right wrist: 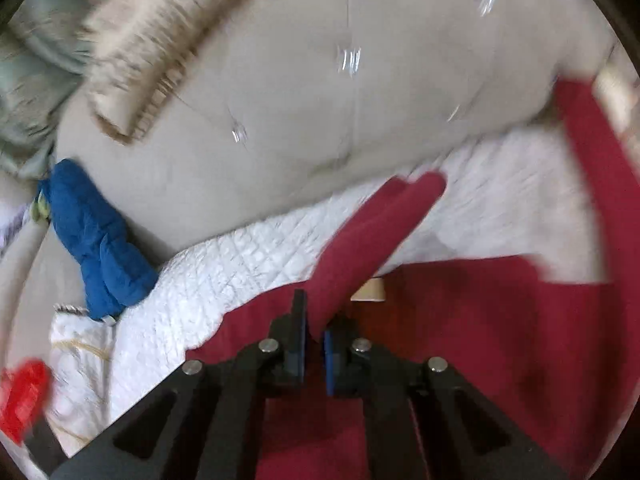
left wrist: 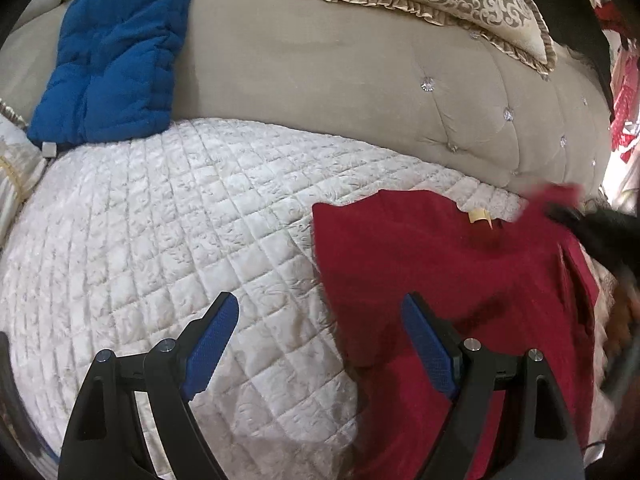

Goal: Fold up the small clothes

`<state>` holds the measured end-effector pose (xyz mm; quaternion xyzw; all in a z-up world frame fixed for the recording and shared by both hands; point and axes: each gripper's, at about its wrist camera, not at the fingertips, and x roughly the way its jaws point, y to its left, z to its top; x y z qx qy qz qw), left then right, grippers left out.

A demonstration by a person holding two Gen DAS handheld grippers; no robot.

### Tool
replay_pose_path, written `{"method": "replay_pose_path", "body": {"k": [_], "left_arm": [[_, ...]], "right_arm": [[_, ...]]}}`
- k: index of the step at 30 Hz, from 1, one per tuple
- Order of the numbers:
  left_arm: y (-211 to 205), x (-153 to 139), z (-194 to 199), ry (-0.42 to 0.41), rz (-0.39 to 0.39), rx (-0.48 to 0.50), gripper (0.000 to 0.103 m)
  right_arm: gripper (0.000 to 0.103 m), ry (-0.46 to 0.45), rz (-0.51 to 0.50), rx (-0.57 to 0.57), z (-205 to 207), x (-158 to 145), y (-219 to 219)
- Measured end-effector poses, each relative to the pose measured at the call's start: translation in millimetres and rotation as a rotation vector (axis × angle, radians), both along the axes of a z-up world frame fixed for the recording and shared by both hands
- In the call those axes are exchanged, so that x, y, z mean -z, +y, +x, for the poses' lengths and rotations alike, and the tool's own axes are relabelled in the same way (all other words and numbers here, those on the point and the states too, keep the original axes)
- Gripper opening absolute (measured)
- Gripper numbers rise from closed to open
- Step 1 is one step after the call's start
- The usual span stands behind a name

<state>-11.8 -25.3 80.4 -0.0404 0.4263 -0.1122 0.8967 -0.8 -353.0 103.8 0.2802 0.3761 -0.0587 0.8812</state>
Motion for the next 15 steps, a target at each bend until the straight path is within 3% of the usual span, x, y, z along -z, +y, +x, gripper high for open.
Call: {"method": "replay_pose_path", "body": {"k": [3,6,7,11,13,15], "left_arm": [[-12,7,6,0.014,0.001,0.005,0.065],[-27,20,11,0.043,0.041,0.026,0.065],[-31,23,12,0.054,0.059,0.035,0.065],[-38,29,14,0.049,0.092,0.036,0.064],[-39,30,17,0.051,0.083,0.027,0.064],[-42,34,23,0.058,0.097,0.024,0.064]], "right_arm": [[0.013,0.093,-0.048,0.042,-45,16,-15],[0.053,0.302,0.012,0.033,-69,48,-34],[0.052,0.312,0.037,0.022,-80,50,-39],[0.052,0.204,-0.058,0.091,-113,15,-53],[0.052,0.123,-0.087,0.095,-109,-3,-55],[0.052,0.101,-0.117,0.047,-93,-5,-51]]}}
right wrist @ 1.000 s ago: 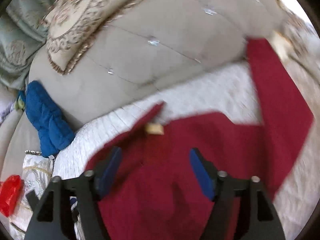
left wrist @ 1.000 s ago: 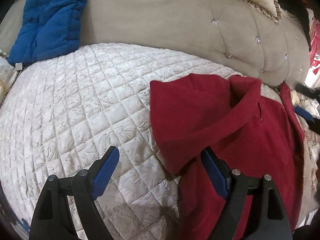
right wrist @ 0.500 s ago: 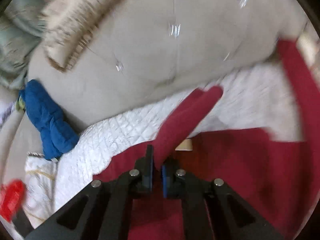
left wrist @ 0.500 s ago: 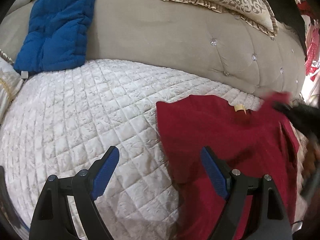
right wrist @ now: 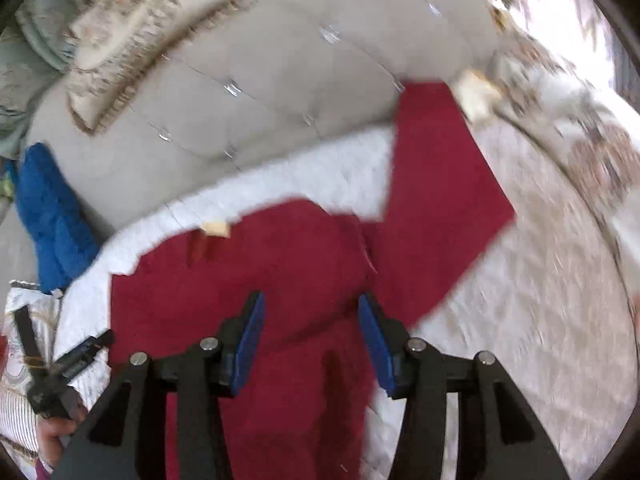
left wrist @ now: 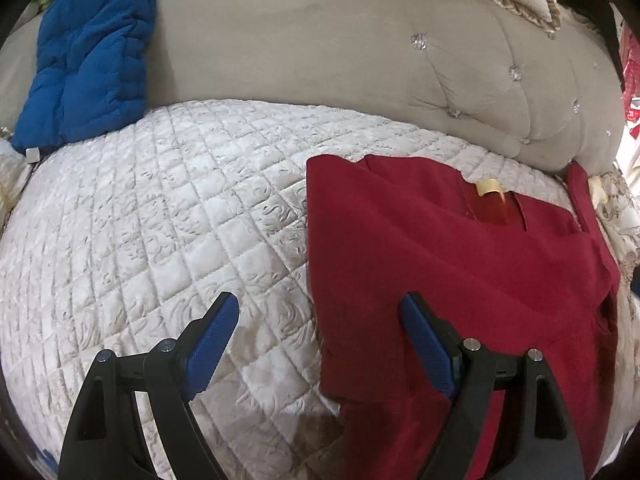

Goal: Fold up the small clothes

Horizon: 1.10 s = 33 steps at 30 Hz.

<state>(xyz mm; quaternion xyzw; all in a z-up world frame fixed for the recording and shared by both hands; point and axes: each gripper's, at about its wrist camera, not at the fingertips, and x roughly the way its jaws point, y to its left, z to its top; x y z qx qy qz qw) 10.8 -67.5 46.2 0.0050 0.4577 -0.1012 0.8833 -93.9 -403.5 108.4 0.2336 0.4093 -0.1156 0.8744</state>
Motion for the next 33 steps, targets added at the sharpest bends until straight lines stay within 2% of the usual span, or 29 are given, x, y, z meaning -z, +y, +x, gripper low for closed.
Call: {"method": "replay_pose_path", "body": {"k": [3,4,6,8,11,12,13,15,16,18,22,27,29,30,31,33], "left_arm": [[-4,12,8,0.03,0.033,0.002,0.065],[-3,14,9,0.038,0.03,-0.001,0.065],[-1,18,10,0.049,0.006,-0.011,0.065],[-1,17,11,0.054,-0.001,-0.015,0.065],[-2,11,8,0.04,0.022,0.001,0.065],[-3,8,7,0.036,0.027,0.004,0.065],[-4,5,6,0.029,0.027,0.007,0.065],[-5,-4,2,0.002,0.016,0.016,0.065],[-5,-8,1,-0.006,0.013,0.02,0.065],[-7,-14,0,-0.018,0.006,0.031,0.065],[-10,-20,1,-0.029,0.01,0.045,0.065],[-12,-20,6,-0.03,0.024,0.046,0.065],[-11,-19,8,-0.029,0.027,0.045,0.065],[-11,-19,8,-0.028,0.027,0.042,0.065],[-10,-19,8,-0.027,0.026,0.042,0.065],[-8,-19,8,-0.026,0.02,0.04,0.065]], "right_arm": [[0.052,0.033,-0.044,-0.042,32,18,10],[0.052,0.07,-0.053,-0.05,41,27,11],[0.052,0.21,-0.04,-0.065,62,63,9],[0.052,0.187,-0.077,-0.081,67,58,10],[0.052,0.12,-0.051,-0.06,63,25,-11],[0.057,0.093,-0.066,-0.024,62,16,-23],[0.067,0.084,-0.094,0.021,63,7,-37],[0.076,0.076,-0.153,0.12,71,-3,-68],[0.077,0.075,-0.166,0.148,74,-4,-78],[0.077,0.109,-0.192,0.202,94,2,-104],[0.077,0.201,-0.233,0.214,133,28,-128],[0.076,0.312,-0.237,0.26,152,67,-151],[0.069,0.325,-0.223,0.28,152,77,-159],[0.062,0.288,-0.236,0.28,148,75,-159],[0.039,0.28,-0.238,0.273,145,73,-160],[0.007,0.234,-0.208,0.253,133,61,-162]]}}
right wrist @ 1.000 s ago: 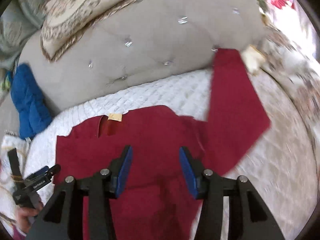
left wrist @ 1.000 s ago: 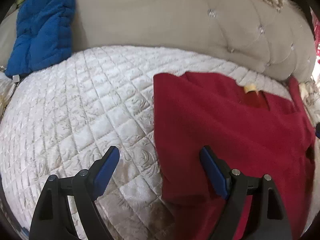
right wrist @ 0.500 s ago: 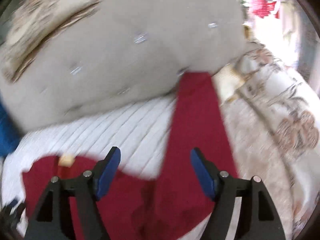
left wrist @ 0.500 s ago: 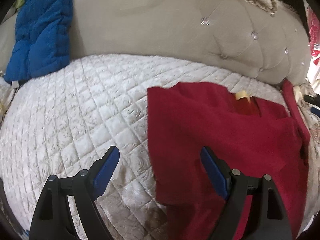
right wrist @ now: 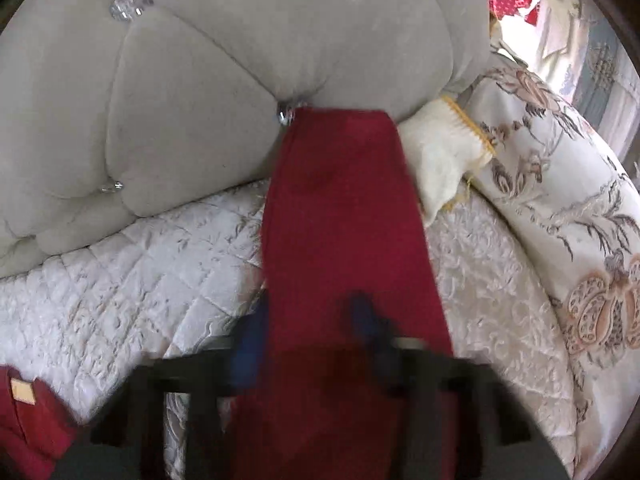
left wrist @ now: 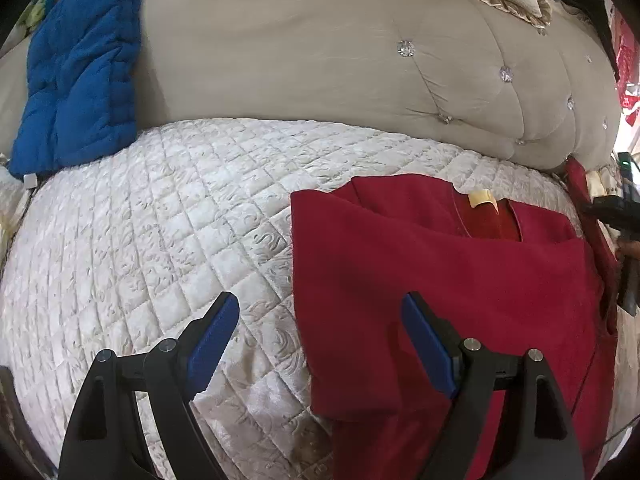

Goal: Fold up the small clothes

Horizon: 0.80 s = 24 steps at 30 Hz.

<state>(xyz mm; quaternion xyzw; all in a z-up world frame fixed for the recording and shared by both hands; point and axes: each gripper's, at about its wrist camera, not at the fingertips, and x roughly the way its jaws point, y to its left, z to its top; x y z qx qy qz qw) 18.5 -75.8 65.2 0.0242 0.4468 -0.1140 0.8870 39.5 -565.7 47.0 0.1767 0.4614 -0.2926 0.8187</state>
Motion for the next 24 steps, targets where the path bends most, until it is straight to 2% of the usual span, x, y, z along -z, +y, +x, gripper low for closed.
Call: {"method": "replay_pose_path", "body": {"k": [3,6,8,11,15,17,20,24], "left_arm": [[3,-4,-3,-0.006,-0.009,-0.005,0.065],[8,-13,-6,-0.024,-0.025,-0.016,0.065],[13,-21,-8,-0.038,-0.037,-0.028,0.065],[20,-33,-11,-0.058,-0.065,-0.045,0.065],[27,-46,-16,-0.075,-0.109,-0.065,0.065],[27,-48,-18,-0.067,-0.126,-0.061,0.065],[24,-48,-22,-0.06,-0.117,-0.046,0.065],[19,-48,-27,-0.064,-0.089,-0.023,0.065]], "right_arm": [[0.006,-0.148,0.069,-0.032,-31,-31,-1],[0.006,-0.302,0.188,-0.153,-63,-69,13],[0.006,-0.357,0.235,-0.228,-77,-90,29],[0.006,-0.406,0.296,-0.411,-86,-122,77],[0.006,-0.386,0.311,-0.583,-78,-129,150],[0.006,-0.352,0.298,-0.657,-71,-118,188],[0.006,-0.26,0.266,-0.734,-59,-85,242],[0.006,-0.193,0.27,-0.751,-56,-50,267]]}}
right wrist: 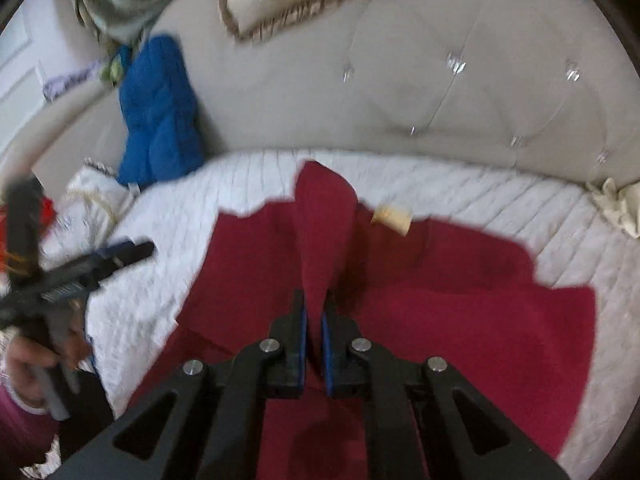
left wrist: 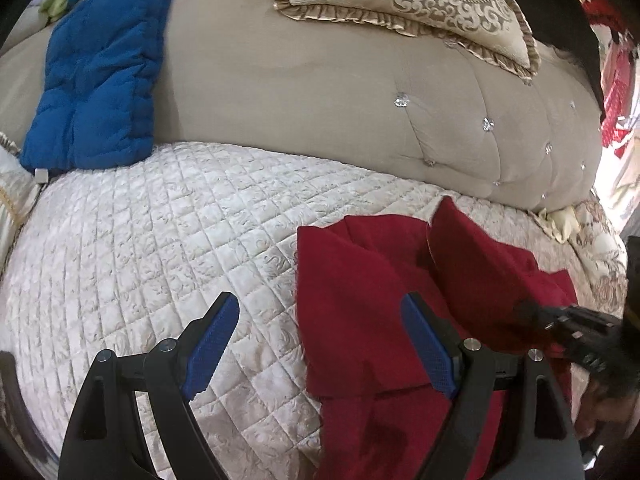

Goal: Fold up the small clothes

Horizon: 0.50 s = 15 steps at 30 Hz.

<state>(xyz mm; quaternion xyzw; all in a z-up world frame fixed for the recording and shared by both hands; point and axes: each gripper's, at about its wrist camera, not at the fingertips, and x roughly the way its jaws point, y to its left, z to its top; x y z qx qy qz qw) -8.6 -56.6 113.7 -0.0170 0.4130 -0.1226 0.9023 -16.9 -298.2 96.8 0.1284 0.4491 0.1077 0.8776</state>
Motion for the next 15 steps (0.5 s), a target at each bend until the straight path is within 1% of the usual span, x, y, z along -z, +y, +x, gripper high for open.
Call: {"method": "replay_pose_path", "body": {"k": [3,5,6,8,9,10,12,14,15], "left_arm": [[-2,3,-1,0.006,0.007,0.004,0.065],[-1,6,0,0.017,-0.009,0.002,0.065],[-1,7,1,0.023,-0.022,0.001,0.065],[-2,8,1,0.029,-0.038,0.003,0.065],[-3,8,1,0.032,-0.04,0.005,0.065],[-4,8,1,0.033,-0.038,0.008,0.065],[-7,7,2,0.027,-0.036,0.018,0.065],[-8,5,2,0.022,-0.047,0.031,0.065],[-9,4,3,0.021,-0.06,0.037,0.065]], "right_arm": [[0.007,0.02,0.002,-0.001,-5,11,6],[0.007,0.03,-0.011,-0.004,-11,16,8],[0.01,0.033,-0.014,-0.004,-13,17,9],[0.021,0.054,-0.002,-0.003,-11,19,6],[0.038,0.068,0.007,0.01,-11,21,4],[0.053,0.073,0.004,0.023,-9,19,3],[0.058,0.072,0.011,0.063,-13,15,-4],[0.058,0.059,0.049,0.076,-21,8,-10],[0.061,0.033,0.078,0.079,-28,1,-15]]}}
